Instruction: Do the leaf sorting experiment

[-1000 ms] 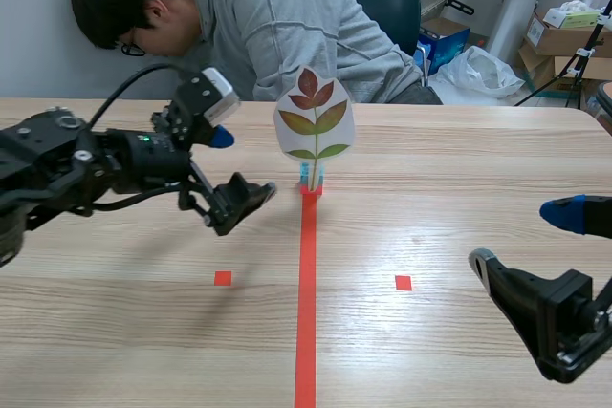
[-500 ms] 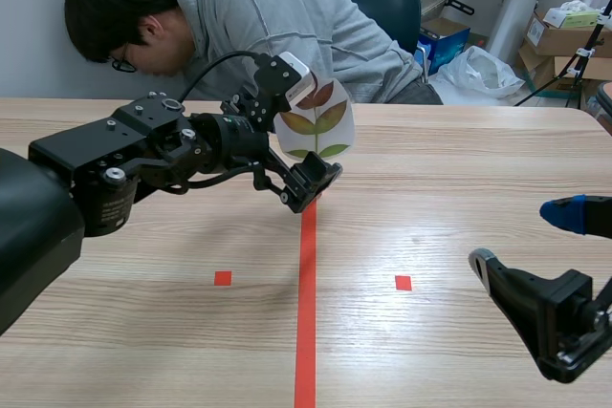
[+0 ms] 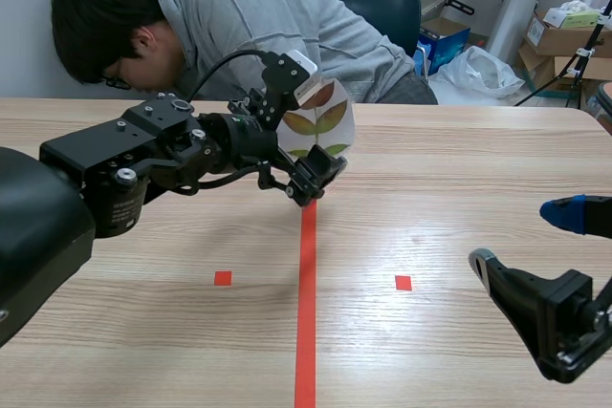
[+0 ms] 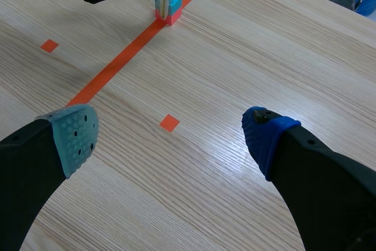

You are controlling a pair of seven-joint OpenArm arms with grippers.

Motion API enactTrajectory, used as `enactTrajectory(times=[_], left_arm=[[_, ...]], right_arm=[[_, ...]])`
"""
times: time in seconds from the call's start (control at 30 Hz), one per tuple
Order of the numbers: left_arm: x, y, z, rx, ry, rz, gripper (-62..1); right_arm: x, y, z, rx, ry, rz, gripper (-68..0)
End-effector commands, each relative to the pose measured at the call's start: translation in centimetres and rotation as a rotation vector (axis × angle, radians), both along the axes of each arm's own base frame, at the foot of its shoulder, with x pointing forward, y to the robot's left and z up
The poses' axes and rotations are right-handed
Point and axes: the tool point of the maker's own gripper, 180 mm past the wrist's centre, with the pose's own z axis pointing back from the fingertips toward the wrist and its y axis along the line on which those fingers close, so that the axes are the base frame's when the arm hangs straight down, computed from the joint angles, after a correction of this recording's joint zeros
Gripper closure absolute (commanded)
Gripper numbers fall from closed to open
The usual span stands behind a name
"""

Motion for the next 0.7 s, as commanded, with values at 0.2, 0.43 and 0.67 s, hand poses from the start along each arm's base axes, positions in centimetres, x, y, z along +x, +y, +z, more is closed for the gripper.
enactTrajectory(times=[0.2,0.43,0.67], left_arm=[[0.78,-0.60,2.07,-0.049,-0.051,0.000,-29.8],[0.81,-0.68,2.29,-0.061,-0.057,-0.001,-10.2],[0.82,-0.72,2.42,-0.067,-0.061,-0.002,-4.0]], right_arm=[[0.38,-0.19,0.58,0.004,-0.024,-0.007,-50.0],[0.38,-0.19,0.58,0.004,-0.024,-0.007,-50.0],[0.38,-0.19,0.58,0.004,-0.024,-0.007,-50.0]])
